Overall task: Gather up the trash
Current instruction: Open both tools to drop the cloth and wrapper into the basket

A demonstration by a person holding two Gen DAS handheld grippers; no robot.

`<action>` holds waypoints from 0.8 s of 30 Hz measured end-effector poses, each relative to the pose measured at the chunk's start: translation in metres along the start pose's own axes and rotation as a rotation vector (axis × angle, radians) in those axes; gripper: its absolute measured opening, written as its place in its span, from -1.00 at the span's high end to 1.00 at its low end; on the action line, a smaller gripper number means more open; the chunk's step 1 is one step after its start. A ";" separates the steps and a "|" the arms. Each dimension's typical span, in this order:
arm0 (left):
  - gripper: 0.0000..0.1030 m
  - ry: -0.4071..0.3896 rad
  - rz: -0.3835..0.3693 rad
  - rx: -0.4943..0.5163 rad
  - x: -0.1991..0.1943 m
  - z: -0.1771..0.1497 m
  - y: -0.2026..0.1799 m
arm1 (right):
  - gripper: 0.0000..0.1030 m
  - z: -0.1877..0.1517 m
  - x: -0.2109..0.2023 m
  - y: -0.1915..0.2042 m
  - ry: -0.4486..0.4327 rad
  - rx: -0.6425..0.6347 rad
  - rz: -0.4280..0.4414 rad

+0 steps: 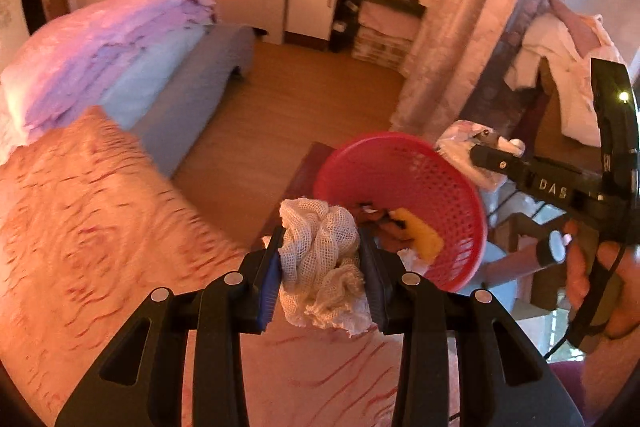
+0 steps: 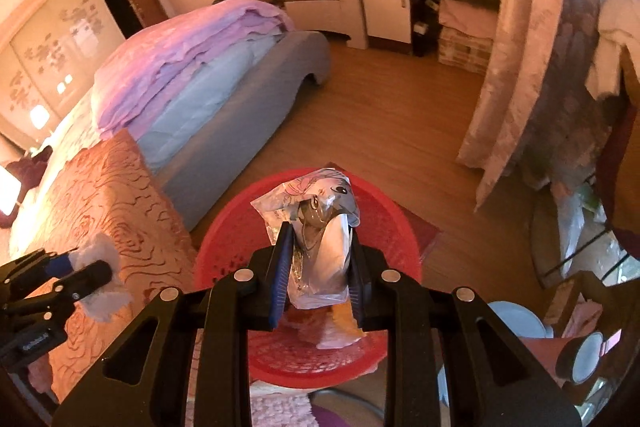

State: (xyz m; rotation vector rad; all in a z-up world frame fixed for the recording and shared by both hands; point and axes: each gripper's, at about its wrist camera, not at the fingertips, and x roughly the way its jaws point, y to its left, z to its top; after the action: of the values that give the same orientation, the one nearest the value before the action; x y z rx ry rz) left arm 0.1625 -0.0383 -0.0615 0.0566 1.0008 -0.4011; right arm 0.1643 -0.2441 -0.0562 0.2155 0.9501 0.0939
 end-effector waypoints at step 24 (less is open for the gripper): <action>-0.40 0.080 -0.061 -0.044 0.059 0.024 -0.015 | 0.49 -0.008 0.031 -0.024 0.080 0.056 0.006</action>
State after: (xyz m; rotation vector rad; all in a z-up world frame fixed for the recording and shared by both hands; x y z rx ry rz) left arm 0.2040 -0.0752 -0.0952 0.0023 1.0918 -0.4347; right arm 0.1755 -0.2604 -0.0911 0.2677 1.0321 0.0820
